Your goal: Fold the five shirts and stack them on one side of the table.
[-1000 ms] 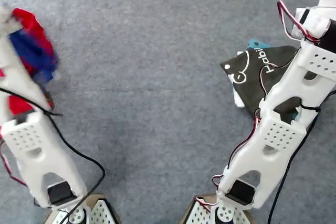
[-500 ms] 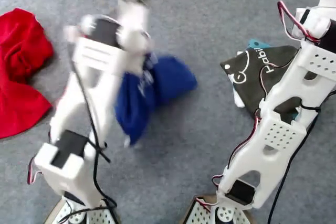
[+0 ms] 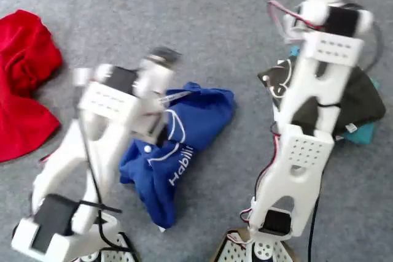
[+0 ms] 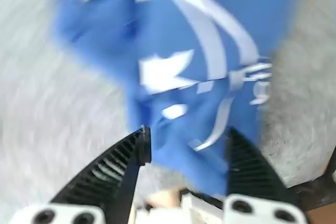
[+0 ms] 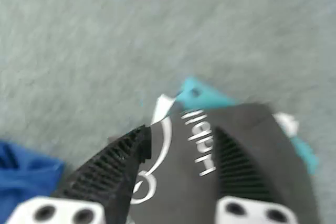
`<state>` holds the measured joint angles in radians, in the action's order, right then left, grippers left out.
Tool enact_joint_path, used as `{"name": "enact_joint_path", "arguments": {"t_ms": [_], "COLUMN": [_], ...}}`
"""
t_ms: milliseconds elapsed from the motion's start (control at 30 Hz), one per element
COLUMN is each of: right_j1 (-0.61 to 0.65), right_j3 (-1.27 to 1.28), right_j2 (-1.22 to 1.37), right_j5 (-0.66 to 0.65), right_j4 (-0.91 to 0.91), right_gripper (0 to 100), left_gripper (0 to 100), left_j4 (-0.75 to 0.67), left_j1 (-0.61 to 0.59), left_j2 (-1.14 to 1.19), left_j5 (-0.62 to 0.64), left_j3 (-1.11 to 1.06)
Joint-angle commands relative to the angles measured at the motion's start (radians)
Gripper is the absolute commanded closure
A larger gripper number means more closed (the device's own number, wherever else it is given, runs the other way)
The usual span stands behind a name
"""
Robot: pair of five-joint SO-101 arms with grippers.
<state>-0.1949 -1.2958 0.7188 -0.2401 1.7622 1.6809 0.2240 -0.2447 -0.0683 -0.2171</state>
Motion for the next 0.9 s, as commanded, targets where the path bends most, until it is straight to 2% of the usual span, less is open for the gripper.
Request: {"name": "enact_joint_path", "arguments": {"t_ms": [0, 133, 233, 400, 533, 667, 867], "right_j1": [0.118, 0.301, 0.405, 0.578, 0.733, 0.824, 0.907], "right_j3": [0.142, 0.242, 0.265, 0.424, 0.568, 0.619, 0.501], "right_j2": [-0.061, -0.062, -0.087, -0.225, -0.295, -0.214, 0.035], "right_j5": [0.005, 0.003, -0.014, -0.201, -0.331, -0.384, -0.370], "right_j4": [0.003, 0.003, 0.005, 0.005, -0.008, -0.106, -0.196], "right_gripper": [70.4, 72.0, 71.9, 71.7, 71.6, 71.6, 71.8], "left_gripper": [72, 72, 72, 72, 72, 72, 73], "left_j4": [0.061, 0.066, 0.061, 0.009, -0.089, -0.153, -0.203], "left_j1": [-0.157, -0.331, -0.536, -0.947, -1.178, -1.276, -1.290], "left_j2": [-0.072, -0.107, -0.137, -0.144, -0.146, -0.146, -0.153], "left_j5": [0.041, 0.048, 0.061, 0.060, 0.060, 0.060, 0.060], "left_j3": [0.044, 0.051, 0.053, 0.015, -0.073, -0.176, -0.309]}}
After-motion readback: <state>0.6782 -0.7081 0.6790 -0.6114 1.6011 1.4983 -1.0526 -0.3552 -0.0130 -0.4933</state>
